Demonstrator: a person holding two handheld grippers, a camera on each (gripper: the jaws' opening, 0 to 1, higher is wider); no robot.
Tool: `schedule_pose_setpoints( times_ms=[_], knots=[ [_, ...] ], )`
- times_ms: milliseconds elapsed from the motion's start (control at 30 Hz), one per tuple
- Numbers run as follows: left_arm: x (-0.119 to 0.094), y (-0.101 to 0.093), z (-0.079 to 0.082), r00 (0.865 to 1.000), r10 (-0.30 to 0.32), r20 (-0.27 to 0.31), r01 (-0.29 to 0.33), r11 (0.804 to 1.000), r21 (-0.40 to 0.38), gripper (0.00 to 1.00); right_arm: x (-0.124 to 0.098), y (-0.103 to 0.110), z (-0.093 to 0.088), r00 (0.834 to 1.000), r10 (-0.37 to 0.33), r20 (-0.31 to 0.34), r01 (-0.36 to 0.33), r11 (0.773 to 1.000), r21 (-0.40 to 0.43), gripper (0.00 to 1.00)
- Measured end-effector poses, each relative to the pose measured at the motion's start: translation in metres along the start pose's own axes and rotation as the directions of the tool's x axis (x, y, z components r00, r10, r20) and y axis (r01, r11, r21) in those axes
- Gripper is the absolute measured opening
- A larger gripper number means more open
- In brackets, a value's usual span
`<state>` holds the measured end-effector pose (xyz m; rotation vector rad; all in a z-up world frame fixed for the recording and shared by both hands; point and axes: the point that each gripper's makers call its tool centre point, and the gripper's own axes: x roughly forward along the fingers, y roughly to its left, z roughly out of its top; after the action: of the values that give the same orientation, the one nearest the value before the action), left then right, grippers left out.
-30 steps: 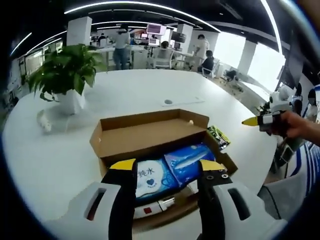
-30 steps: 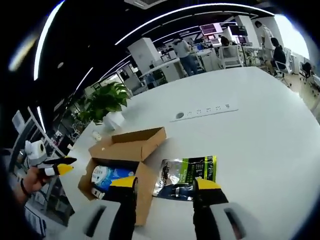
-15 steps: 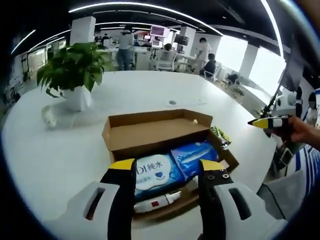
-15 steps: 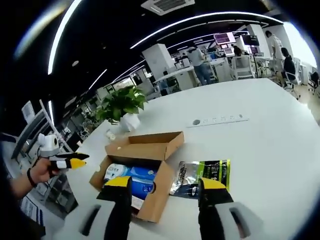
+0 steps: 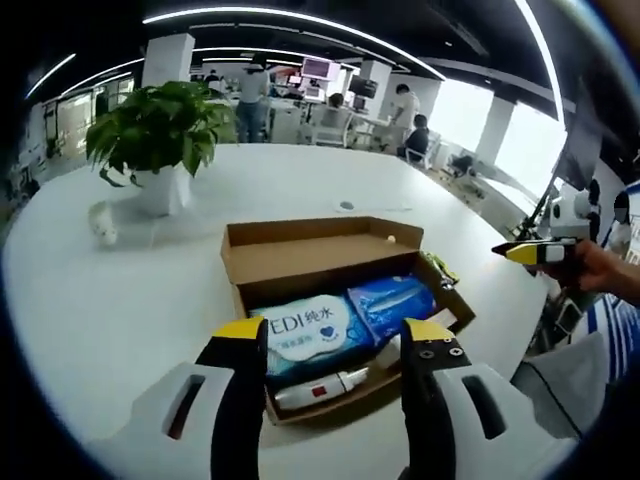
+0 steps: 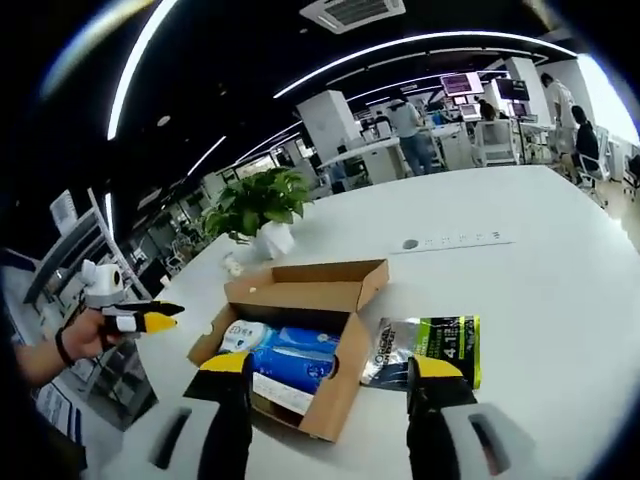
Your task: Operate the shoe box by opening the lid, removing the specified soft item, and placing it in the target area until the item is outside and the box remains undamaged.
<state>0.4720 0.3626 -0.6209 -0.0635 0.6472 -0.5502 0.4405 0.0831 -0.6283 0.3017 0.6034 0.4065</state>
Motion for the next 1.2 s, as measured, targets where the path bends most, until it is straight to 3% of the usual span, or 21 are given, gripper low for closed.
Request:
schedule_pose_setpoints(
  times_ms=[433,1200],
  knots=[
    [-0.007,0.006,-0.005,1.000,-0.001,0.007,0.001,1.000,0.002,0.54,-0.002,0.021,-0.010,1.000,0.024,-0.012,-0.024,1.000,-0.007,0.63],
    [-0.011,0.010,-0.004,1.000,-0.012,0.004,0.012,1.000,0.024,0.54,0.001,0.025,-0.014,0.999,0.038,-0.030,-0.039,0.999,-0.023,0.64]
  ],
)
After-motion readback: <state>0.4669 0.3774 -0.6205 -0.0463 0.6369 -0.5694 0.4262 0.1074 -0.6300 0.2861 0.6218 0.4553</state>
